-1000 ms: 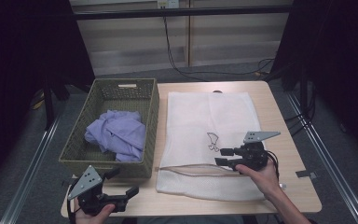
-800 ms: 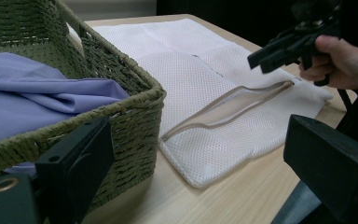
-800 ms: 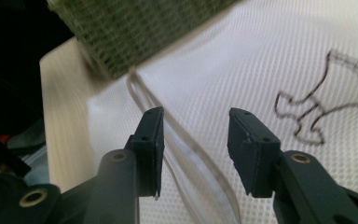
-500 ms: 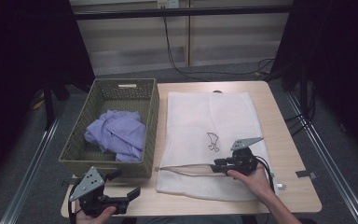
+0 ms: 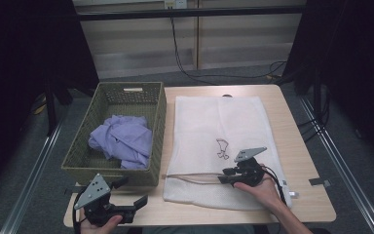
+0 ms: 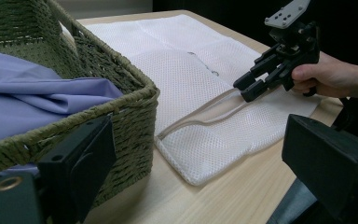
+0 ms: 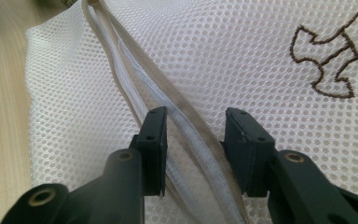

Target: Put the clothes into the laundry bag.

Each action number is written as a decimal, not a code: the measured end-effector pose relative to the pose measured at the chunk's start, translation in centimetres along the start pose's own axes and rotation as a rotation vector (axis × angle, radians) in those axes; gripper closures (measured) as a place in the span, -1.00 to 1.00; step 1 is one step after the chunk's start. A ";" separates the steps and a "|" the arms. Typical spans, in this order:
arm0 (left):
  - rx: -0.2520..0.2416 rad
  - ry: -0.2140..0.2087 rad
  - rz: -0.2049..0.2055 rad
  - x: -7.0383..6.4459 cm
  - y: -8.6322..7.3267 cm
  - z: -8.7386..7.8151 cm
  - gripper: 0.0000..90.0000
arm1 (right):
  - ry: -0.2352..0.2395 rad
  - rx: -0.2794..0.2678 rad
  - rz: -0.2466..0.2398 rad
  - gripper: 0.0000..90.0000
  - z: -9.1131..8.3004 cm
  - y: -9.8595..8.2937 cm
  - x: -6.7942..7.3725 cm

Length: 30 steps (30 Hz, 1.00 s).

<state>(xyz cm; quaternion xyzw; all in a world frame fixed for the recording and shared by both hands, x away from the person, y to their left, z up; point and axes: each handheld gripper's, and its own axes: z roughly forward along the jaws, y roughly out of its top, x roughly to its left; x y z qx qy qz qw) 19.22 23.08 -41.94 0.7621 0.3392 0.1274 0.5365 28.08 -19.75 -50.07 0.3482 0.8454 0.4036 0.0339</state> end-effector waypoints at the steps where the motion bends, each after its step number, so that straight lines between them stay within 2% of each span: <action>1: 0.004 0.012 -0.002 0.1 0.0 -0.1 -0.75 | -0.018 0.014 -0.018 0.44 0.1 0.0 0.1; 3: -0.001 0.012 -0.010 0.2 -0.1 -0.1 -0.75 | -0.022 0.016 -0.018 0.49 0.1 0.0 0.1; 6: -0.006 0.020 -0.019 0.5 0.0 0.0 -0.75 | -0.048 0.018 -0.030 0.69 0.1 0.0 0.0; 7: -0.006 0.025 -0.023 0.6 0.1 0.1 -0.75 | -0.060 0.018 -0.030 0.85 0.1 -0.1 -0.1; 8: -0.006 0.025 -0.023 0.6 0.1 0.1 -0.75 | -0.060 0.018 -0.030 0.85 0.1 -0.1 -0.1; 9: -0.005 0.026 -0.020 0.6 0.2 0.1 -0.75 | -0.058 0.013 -0.002 0.89 0.0 -0.1 -0.3; 14: -0.005 0.017 -0.007 0.3 0.4 0.3 -0.75 | -0.070 0.014 0.014 0.93 0.0 -0.1 -0.2; 17: 0.000 0.003 -0.003 0.2 0.5 0.7 -0.74 | -0.064 0.008 0.041 0.94 -0.2 -0.3 -0.2; 21: 0.004 -0.017 -0.007 0.6 0.6 1.0 -0.74 | -0.048 -0.014 0.071 0.94 -0.5 -0.5 -0.4; 25: 0.004 -0.017 -0.007 0.5 0.6 1.0 -0.74 | -0.053 -0.035 0.078 0.94 -0.8 -0.3 -0.2; 30: 0.003 -0.038 0.003 0.3 0.6 0.9 -0.74 | -0.049 -0.063 0.091 0.94 -1.3 -0.2 -0.1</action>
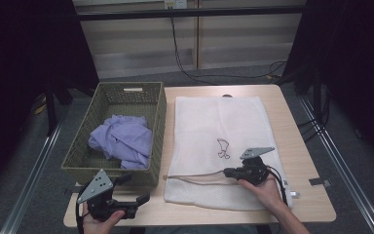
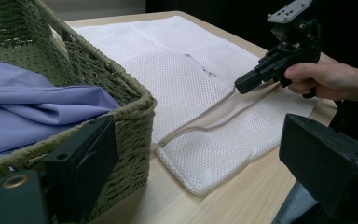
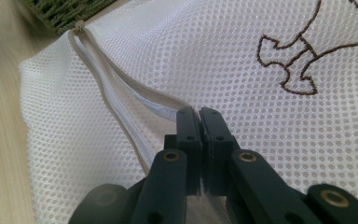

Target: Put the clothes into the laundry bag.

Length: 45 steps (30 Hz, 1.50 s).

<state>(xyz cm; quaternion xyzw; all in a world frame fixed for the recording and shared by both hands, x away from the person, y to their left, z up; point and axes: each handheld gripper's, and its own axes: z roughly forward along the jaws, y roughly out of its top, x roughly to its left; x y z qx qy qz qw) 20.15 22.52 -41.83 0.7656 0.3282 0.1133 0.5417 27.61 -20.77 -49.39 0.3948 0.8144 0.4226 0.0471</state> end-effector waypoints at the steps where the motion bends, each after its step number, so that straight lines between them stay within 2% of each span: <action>1: 0.001 0.005 0.002 -0.1 0.0 0.0 -0.74 | -0.001 -0.005 -0.002 0.94 -0.1 0.0 0.0; 4: -0.002 0.010 0.000 -0.1 0.0 -0.1 -0.75 | 0.006 -0.027 -0.007 0.94 -0.4 0.1 0.0; 7: -0.002 0.012 -0.001 -0.1 -0.1 -0.1 -0.75 | 0.030 -0.069 0.020 0.94 -0.9 0.4 -0.3; 13: -0.005 0.008 -0.001 -0.1 -0.1 -0.3 -0.75 | 0.037 -0.104 0.029 0.94 -1.3 0.7 -0.4; 14: -0.002 0.022 -0.002 -0.2 -0.1 -0.3 -0.75 | 0.040 -0.108 0.029 0.94 -1.5 0.8 -0.3; 27: -0.011 0.000 -0.011 -0.2 -0.1 -0.4 -0.74 | 0.065 -0.191 0.036 0.94 -2.8 1.7 -0.4; 36: -0.006 0.007 -0.011 -0.2 -0.1 -0.3 -0.73 | 0.070 -0.216 0.027 0.94 -3.4 2.3 -0.4; 41: -0.013 -0.015 -0.006 -0.4 -0.1 -0.3 -0.72 | 0.074 -0.221 0.028 0.94 -3.8 2.7 -0.6; 45: -0.014 -0.011 -0.012 -0.4 -0.1 -0.3 -0.72 | 0.082 -0.227 0.021 0.94 -4.2 3.0 -0.6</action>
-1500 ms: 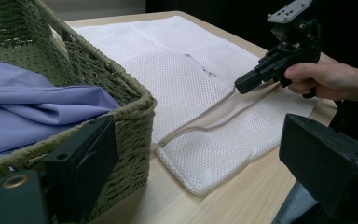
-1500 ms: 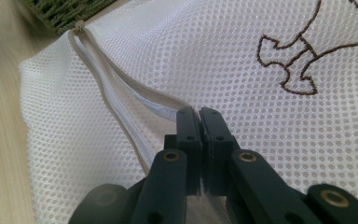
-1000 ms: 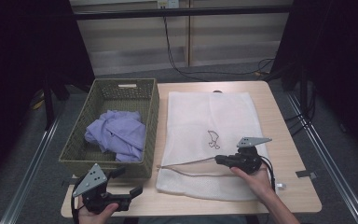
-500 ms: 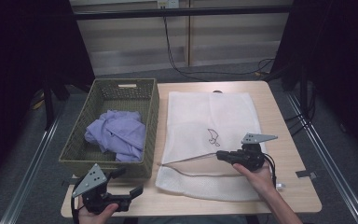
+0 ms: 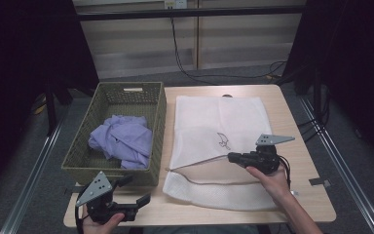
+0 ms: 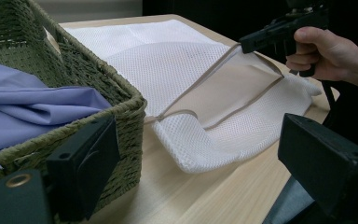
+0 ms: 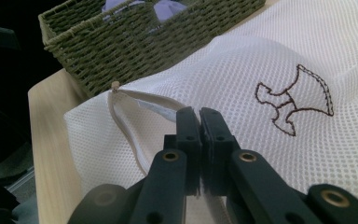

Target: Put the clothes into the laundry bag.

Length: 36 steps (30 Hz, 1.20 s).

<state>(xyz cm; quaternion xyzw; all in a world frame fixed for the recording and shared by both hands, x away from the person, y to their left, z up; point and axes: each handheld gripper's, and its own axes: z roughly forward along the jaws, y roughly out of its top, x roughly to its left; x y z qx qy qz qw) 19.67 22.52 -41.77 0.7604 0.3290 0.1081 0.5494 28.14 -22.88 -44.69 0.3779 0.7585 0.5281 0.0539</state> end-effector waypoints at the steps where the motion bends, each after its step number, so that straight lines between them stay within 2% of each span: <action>1: -0.001 0.000 0.000 0.0 0.0 0.0 -0.72 | 0.000 0.000 0.000 0.94 0.0 0.0 0.0; 5: 0.001 0.014 -0.001 0.0 0.0 -0.1 -0.72 | 0.008 -0.012 0.000 0.94 -0.2 0.4 -0.1; 12: -0.008 0.013 -0.004 -0.1 -0.1 -0.2 -0.74 | 0.018 -0.035 -0.001 0.94 -0.3 1.0 -0.2; 23: -0.011 0.015 -0.002 0.0 -0.1 -0.2 -0.74 | 0.012 -0.077 -0.006 0.94 -0.9 2.3 -0.2; 36: -0.039 0.019 -0.015 -0.1 0.0 -0.4 -0.74 | 0.012 -0.147 -0.001 0.94 -1.2 3.3 -0.4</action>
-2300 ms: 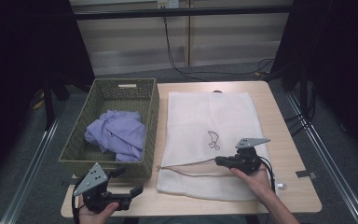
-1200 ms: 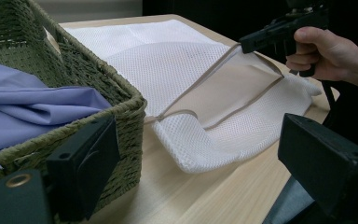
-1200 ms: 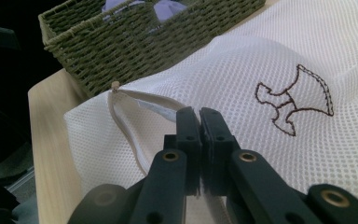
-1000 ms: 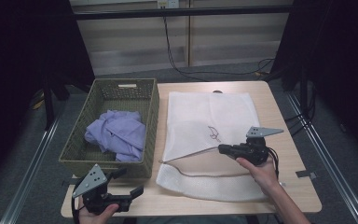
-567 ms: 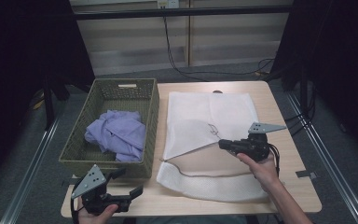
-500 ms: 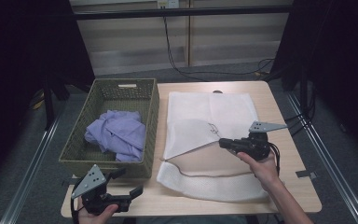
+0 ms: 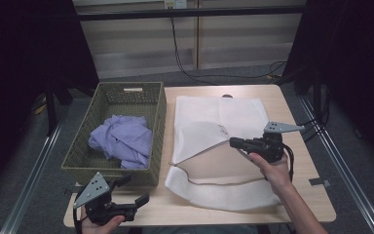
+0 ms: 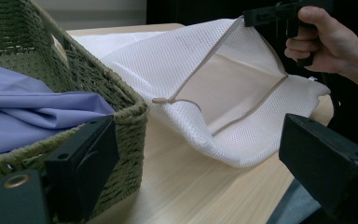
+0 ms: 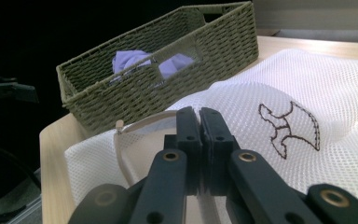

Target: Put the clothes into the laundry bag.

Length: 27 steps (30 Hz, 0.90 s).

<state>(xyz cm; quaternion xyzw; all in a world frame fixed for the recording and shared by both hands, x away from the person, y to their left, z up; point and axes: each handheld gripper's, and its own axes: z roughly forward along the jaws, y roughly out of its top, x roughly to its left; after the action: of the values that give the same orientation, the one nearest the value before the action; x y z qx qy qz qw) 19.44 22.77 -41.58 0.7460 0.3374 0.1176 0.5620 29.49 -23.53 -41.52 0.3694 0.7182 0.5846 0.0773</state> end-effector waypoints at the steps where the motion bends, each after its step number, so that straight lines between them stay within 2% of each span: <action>1: -0.001 0.012 0.001 0.1 0.1 0.0 -0.75 | -0.004 -0.001 -0.003 0.94 0.0 0.1 0.0; 3: -0.012 0.018 0.005 0.2 0.3 -0.1 -0.78 | -0.004 0.000 -0.020 0.94 0.0 0.3 0.1; 6: -0.029 0.054 0.014 0.5 1.1 -0.4 -0.78 | 0.004 -0.012 -0.013 0.94 0.0 0.4 -0.1; 7: -0.028 0.057 0.011 0.7 1.4 -0.5 -0.78 | 0.004 -0.012 -0.013 0.94 0.0 0.4 -0.1; 8: -0.014 0.081 0.019 1.2 2.0 -0.7 -0.78 | 0.004 -0.008 -0.012 0.94 0.0 0.3 -0.2; 9: -0.014 0.081 0.019 1.2 2.0 -0.7 -0.77 | 0.004 -0.008 -0.012 0.94 0.0 0.3 -0.2; 10: 0.009 0.086 0.012 2.0 2.6 -0.7 -0.77 | 0.004 -0.005 -0.014 0.94 0.0 0.2 -0.2; 11: 0.009 0.086 0.012 2.0 2.6 -0.7 -0.77 | 0.004 -0.005 -0.014 0.94 0.0 0.2 -0.2; 12: 0.031 0.082 0.007 3.0 3.4 -0.7 -0.76 | 0.007 -0.002 -0.014 0.94 0.0 0.1 -0.2; 13: 0.031 0.082 0.007 3.0 3.4 -0.7 -0.76 | 0.007 -0.002 -0.014 0.94 0.0 0.1 -0.2; 14: 0.045 0.071 0.009 3.9 4.3 -0.6 -0.73 | 0.007 0.001 -0.012 0.94 0.1 0.1 -0.2; 15: 0.045 0.071 0.009 3.9 4.3 -0.6 -0.71 | 0.007 0.001 -0.012 0.94 0.1 0.1 -0.2; 16: 0.063 0.077 0.019 4.5 5.2 -0.5 -0.72 | 0.009 0.004 -0.015 0.94 0.2 0.0 -0.1; 18: 0.065 0.070 0.016 4.8 5.6 -0.5 -0.72 | 0.011 0.008 -0.015 0.94 0.2 0.0 -0.1; 21: 0.057 0.089 0.028 6.1 6.7 -0.3 -0.70 | 0.007 0.013 -0.016 0.94 0.2 -0.1 -0.1; 22: 0.071 0.104 0.020 7.3 7.3 0.4 -0.68 | 0.004 0.014 -0.016 0.94 0.2 -0.1 -0.1; 23: 0.071 0.104 0.020 7.3 7.3 0.4 -0.68 | 0.004 0.014 -0.016 0.94 0.2 -0.1 -0.1; 26: 0.129 0.123 0.007 9.2 8.3 1.8 -0.65 | 0.005 0.019 -0.017 0.94 0.3 -0.2 0.0; 27: 0.133 0.131 0.010 9.6 8.7 2.1 -0.65 | 0.005 0.019 -0.017 0.94 0.3 -0.2 0.0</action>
<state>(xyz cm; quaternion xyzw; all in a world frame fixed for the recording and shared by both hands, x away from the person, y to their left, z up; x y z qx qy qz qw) 30.99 26.02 -36.32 0.7741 0.3767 0.1464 0.4872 29.58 -23.25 -41.77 0.3626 0.7270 0.5780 0.0769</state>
